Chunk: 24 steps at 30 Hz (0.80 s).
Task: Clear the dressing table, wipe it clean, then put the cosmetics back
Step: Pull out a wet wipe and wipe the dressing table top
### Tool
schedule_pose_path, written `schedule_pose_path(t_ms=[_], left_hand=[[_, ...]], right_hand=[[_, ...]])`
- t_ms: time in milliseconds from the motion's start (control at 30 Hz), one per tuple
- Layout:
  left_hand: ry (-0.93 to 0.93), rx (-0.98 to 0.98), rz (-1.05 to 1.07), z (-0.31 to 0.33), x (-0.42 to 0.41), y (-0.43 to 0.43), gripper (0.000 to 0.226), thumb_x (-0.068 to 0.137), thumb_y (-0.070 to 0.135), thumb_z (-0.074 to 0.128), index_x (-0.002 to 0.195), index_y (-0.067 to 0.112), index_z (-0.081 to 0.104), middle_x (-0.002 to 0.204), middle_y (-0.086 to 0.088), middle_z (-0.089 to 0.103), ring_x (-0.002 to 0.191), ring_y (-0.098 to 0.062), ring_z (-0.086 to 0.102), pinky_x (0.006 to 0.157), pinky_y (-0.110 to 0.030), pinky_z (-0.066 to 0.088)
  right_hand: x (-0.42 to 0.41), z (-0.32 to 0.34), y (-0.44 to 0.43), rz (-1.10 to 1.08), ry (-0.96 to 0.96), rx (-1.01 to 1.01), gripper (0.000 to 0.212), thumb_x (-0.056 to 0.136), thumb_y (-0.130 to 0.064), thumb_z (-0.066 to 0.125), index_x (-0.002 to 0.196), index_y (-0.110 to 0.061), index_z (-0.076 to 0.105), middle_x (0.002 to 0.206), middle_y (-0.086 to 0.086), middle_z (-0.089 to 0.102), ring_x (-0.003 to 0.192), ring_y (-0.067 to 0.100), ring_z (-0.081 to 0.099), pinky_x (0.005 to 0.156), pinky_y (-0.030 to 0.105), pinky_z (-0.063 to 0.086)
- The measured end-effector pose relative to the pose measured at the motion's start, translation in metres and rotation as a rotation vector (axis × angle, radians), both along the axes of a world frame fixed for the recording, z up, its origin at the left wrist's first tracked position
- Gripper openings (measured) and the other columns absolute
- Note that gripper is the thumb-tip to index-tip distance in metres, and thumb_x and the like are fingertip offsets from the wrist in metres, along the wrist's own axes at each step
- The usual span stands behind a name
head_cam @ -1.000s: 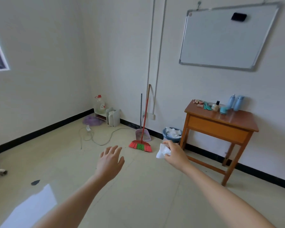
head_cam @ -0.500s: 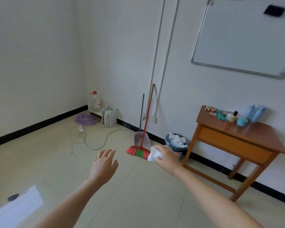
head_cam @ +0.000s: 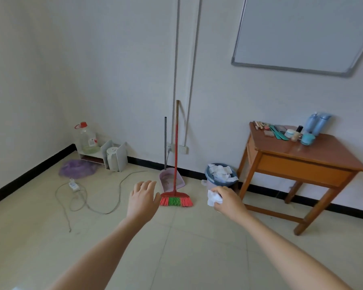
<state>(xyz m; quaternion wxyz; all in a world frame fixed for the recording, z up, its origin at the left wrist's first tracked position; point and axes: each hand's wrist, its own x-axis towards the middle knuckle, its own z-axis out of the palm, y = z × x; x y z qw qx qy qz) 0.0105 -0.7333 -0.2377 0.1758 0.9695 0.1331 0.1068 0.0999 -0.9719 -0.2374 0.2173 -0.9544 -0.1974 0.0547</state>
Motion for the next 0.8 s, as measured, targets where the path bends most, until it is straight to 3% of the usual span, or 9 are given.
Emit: schedule_pose_path(t_ms=[133, 333, 533, 800], left_hand=[[0.032, -0.055, -0.133, -0.023, 0.061, -0.011, 0.041, 0.096, 0.027, 0.036, 0.135, 0.016, 0.037, 0.141, 0.002, 0.039, 0.132, -0.018, 0.026, 0.106, -0.029, 0.025], [0.07, -0.089, -0.247, -0.029, 0.178, -0.031, 0.046, 0.094, 0.028, 0.037, 0.138, 0.016, 0.034, 0.146, 0.0, 0.035, 0.136, -0.019, 0.023, 0.111, -0.036, 0.025], [0.032, -0.157, -0.202, -0.022, 0.283, -0.016, 0.046, 0.094, 0.026, 0.038, 0.139, 0.014, 0.034, 0.144, -0.001, 0.037, 0.135, -0.021, 0.024, 0.111, -0.036, 0.025], [0.159, -0.191, -0.122, -0.079, 0.375, 0.042, 0.044, 0.095, 0.025, 0.039, 0.137, 0.014, 0.037, 0.141, -0.002, 0.041, 0.131, -0.02, 0.029, 0.107, -0.032, 0.03]], right_hand=[[0.043, -0.013, -0.018, -0.137, 0.06, -0.039, 0.041, 0.081, -0.011, 0.055, 0.121, -0.018, 0.05, 0.121, 0.002, 0.052, 0.109, 0.02, 0.049, 0.078, 0.028, 0.042], [0.143, -0.006, -0.045, -0.339, 0.019, 0.135, 0.038, 0.082, -0.007, 0.056, 0.119, -0.015, 0.052, 0.119, 0.003, 0.056, 0.101, 0.016, 0.05, 0.076, 0.026, 0.039], [0.24, -0.015, -0.031, -0.329, 0.041, 0.162, 0.038, 0.082, -0.005, 0.054, 0.118, -0.015, 0.055, 0.118, 0.005, 0.054, 0.103, 0.021, 0.053, 0.074, 0.025, 0.04], [0.334, -0.078, 0.019, -0.279, 0.23, 0.118, 0.041, 0.078, -0.003, 0.054, 0.117, -0.011, 0.055, 0.113, 0.007, 0.055, 0.103, 0.022, 0.052, 0.073, 0.022, 0.036]])
